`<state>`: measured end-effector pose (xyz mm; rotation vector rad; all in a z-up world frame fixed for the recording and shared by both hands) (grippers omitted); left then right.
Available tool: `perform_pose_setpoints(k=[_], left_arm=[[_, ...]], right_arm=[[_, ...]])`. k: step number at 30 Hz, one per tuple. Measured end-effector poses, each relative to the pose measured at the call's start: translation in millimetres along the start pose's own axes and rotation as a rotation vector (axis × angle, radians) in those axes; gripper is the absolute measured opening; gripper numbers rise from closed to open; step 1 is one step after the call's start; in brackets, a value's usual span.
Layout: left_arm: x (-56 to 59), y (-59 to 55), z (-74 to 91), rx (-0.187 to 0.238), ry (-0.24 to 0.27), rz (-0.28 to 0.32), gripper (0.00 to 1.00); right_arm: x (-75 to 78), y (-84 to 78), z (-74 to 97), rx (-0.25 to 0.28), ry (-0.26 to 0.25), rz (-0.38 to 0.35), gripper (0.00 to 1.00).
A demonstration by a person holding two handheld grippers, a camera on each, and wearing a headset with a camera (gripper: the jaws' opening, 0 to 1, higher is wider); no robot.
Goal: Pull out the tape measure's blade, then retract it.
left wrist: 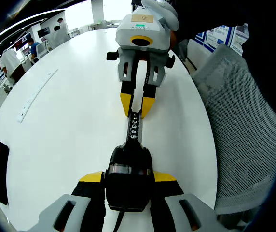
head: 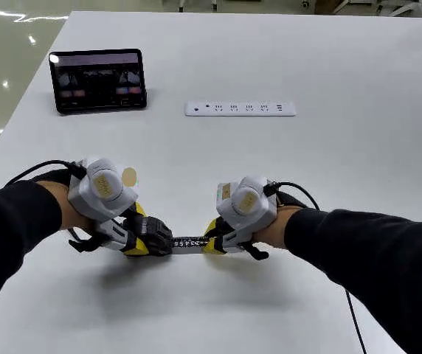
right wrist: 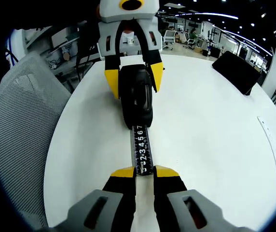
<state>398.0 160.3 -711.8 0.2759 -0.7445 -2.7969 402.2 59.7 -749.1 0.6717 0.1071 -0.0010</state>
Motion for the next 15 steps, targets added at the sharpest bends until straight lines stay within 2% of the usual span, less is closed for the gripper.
perform_pose_setpoints(k=[15], left_arm=[[-0.8, -0.7, -0.1, -0.002, 0.0, 0.001, 0.32]], right_arm=[[-1.7, -15.5, 11.9, 0.011, -0.013, -0.035, 0.08]])
Point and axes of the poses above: the centre of the closed fingertips' face, and the gripper's own axes: z roughly backward along the fingers, x roughly to its right, y roughly out of its top, the point moved 1 cm from there along z, roughly backward along the fingers, and after that the axes turned 7 degrees about y, right-handed, at the moved point
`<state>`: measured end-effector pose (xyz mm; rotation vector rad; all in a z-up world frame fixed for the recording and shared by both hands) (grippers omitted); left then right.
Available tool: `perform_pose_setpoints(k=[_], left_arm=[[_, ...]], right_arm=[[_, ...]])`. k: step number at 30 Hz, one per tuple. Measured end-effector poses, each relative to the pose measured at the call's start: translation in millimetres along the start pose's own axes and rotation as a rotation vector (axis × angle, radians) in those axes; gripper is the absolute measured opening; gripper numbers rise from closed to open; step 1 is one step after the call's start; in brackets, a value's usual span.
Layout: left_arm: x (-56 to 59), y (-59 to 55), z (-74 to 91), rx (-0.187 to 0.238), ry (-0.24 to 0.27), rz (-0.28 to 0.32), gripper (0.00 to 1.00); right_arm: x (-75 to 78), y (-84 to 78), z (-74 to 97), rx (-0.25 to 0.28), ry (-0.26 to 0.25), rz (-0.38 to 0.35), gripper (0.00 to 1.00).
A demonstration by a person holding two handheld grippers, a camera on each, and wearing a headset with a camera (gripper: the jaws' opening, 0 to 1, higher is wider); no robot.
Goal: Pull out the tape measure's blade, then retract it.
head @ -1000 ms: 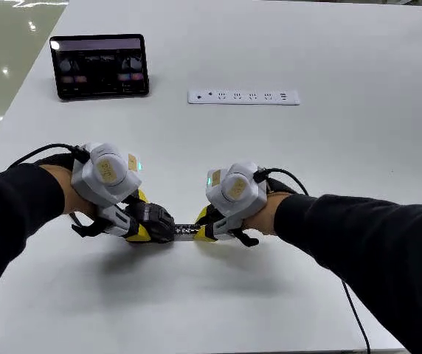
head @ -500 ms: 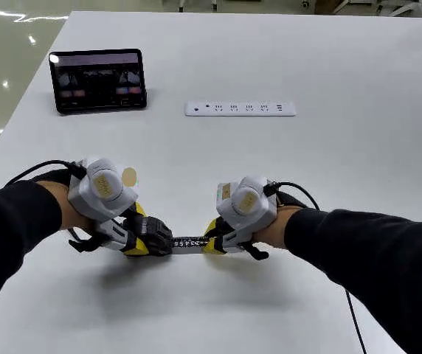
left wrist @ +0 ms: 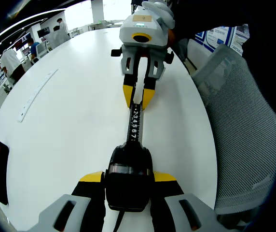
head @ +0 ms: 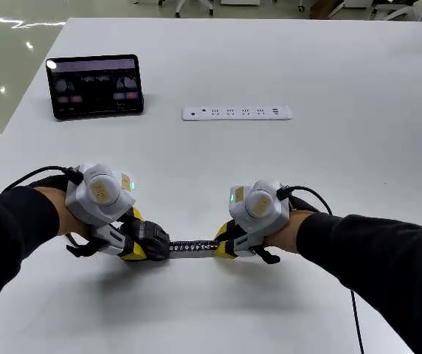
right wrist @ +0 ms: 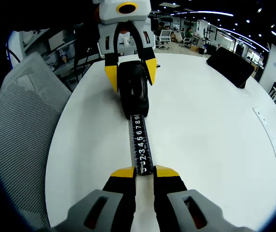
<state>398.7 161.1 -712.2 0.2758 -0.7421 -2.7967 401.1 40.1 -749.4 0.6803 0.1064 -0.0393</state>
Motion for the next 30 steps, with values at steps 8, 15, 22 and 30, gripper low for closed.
perform_pose_setpoints(k=[8, 15, 22, 30], left_arm=[[0.4, 0.8, -1.2, 0.002, 0.008, 0.006, 0.32], [1.3, 1.1, -0.1, 0.004, 0.011, 0.0, 0.32], [1.5, 2.0, -0.3, 0.004, 0.01, 0.005, 0.32], [-0.2, 1.1, -1.3, 0.003, 0.009, 0.011, 0.32]], right_arm=[[-0.1, -7.7, 6.0, -0.002, -0.004, 0.001, 0.08], [0.4, -10.7, 8.4, -0.008, -0.004, 0.007, 0.08], [0.8, -19.1, 14.0, -0.01, -0.005, -0.007, 0.08], [2.5, -29.8, 21.6, -0.019, -0.01, -0.013, 0.08]])
Point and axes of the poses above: the centre of the closed fingertips' face, and the gripper's own axes: z roughly backward along the fingers, x roughly to its right, y roughly out of its top, the point moved 1 cm from there along z, roughly backward along the fingers, and after that the axes turned 7 degrees about y, right-handed, at the moved point
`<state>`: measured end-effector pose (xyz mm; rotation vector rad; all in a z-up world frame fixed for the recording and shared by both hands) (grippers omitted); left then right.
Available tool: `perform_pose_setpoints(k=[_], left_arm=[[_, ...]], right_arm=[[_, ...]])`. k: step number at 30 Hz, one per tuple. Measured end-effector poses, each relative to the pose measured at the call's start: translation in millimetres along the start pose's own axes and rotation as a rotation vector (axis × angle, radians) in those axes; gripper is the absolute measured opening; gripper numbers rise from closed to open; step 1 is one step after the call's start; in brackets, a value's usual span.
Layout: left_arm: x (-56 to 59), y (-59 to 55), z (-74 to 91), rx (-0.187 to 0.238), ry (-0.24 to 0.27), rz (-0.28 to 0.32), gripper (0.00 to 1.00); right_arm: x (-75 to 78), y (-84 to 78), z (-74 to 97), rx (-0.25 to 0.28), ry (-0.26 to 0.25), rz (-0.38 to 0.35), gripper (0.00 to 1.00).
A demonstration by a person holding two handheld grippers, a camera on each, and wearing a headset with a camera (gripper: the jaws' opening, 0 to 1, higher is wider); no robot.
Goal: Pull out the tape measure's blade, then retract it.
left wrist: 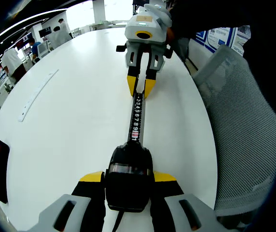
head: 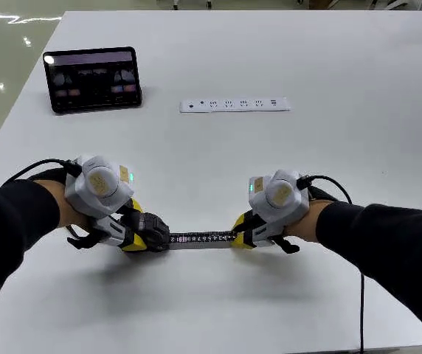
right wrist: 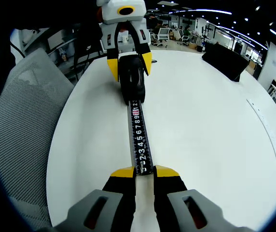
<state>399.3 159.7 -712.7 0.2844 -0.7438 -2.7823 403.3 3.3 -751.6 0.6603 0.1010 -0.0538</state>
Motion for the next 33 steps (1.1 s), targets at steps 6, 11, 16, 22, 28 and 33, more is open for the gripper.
perform_pose_setpoints(k=[6, 11, 16, 22, 28, 33], left_arm=[[0.2, 0.1, 0.3, 0.002, 0.002, 0.003, 0.32], [0.1, -0.4, 0.4, 0.002, 0.003, 0.004, 0.32], [0.2, -0.7, 0.7, 0.001, 0.004, 0.005, 0.32], [1.0, -0.4, 1.1, 0.0, 0.004, 0.007, 0.32], [1.6, 0.0, 1.6, 0.001, 0.007, 0.006, 0.32], [1.8, -0.2, 1.6, 0.0, 0.01, 0.008, 0.32]], right_arm=[[0.7, -10.4, 9.2, -0.006, -0.006, -0.014, 0.08], [0.1, -16.8, 14.9, -0.016, -0.008, -0.011, 0.08], [1.2, -22.7, 20.4, -0.019, -0.014, -0.02, 0.08], [1.7, -29.3, 26.5, -0.022, -0.018, -0.031, 0.08], [2.0, -34.5, 30.7, -0.028, -0.021, -0.036, 0.08], [2.4, -39.8, 35.2, -0.033, -0.027, -0.04, 0.08]])
Point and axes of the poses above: the centre of the closed fingertips' face, and the gripper's own axes: z roughly backward along the fingers, x roughly to its right, y roughly out of its top, the point moved 1 cm from there along z, roughly backward along the fingers, and after that the axes turned 7 degrees about y, right-handed, at the moved point
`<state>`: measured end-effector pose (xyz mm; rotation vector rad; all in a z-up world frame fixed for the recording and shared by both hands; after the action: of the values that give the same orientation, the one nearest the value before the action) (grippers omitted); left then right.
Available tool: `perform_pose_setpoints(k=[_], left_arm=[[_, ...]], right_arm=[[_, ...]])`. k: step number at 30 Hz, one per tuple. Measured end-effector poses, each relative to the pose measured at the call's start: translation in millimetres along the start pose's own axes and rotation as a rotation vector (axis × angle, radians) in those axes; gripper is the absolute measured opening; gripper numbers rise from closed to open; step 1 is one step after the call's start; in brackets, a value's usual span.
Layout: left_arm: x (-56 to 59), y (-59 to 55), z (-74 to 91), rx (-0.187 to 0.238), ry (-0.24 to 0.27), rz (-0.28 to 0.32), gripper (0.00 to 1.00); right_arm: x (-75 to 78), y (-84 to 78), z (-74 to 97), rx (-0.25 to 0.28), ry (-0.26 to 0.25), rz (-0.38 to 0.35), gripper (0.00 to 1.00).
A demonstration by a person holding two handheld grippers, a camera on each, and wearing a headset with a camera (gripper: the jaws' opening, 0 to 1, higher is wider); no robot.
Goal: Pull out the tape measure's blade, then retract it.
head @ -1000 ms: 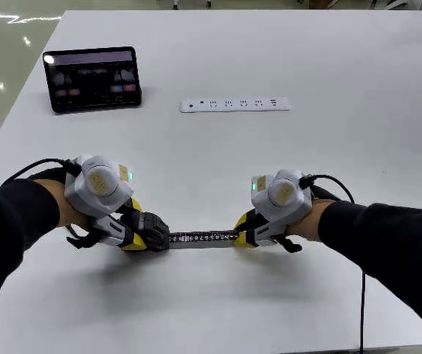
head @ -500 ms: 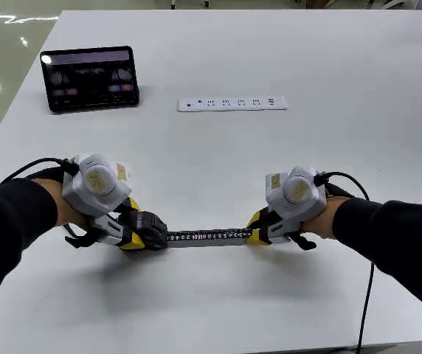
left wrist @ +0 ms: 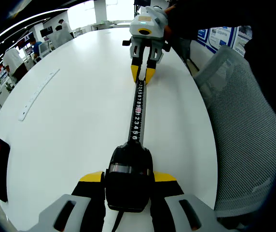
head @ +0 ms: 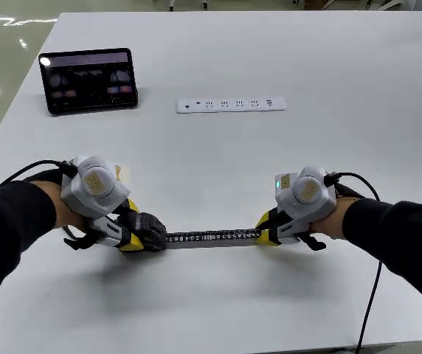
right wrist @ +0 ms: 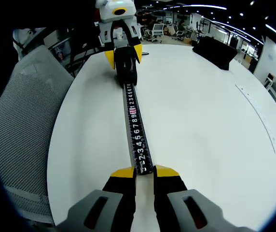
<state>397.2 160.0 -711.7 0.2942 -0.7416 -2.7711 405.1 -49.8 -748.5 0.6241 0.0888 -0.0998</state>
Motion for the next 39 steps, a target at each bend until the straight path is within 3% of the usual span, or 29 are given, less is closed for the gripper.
perform_pose_setpoints(k=[39], left_arm=[[-2.5, -0.6, -1.4, 0.007, 0.001, 0.017, 0.32]], right_arm=[[6.0, -40.5, 29.6, -0.04, -0.013, -0.018, 0.08]])
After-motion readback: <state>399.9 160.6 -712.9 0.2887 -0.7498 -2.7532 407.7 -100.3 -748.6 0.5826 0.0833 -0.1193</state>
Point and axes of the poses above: the centre of the closed fingertips' face, and the gripper's own axes: z roughly backward along the fingers, x roughly to its right, y roughly out of its top, the point moved 1 cm from there along z, roughly backward along the fingers, and after that the axes turned 7 degrees about y, right-handed, at the moved point
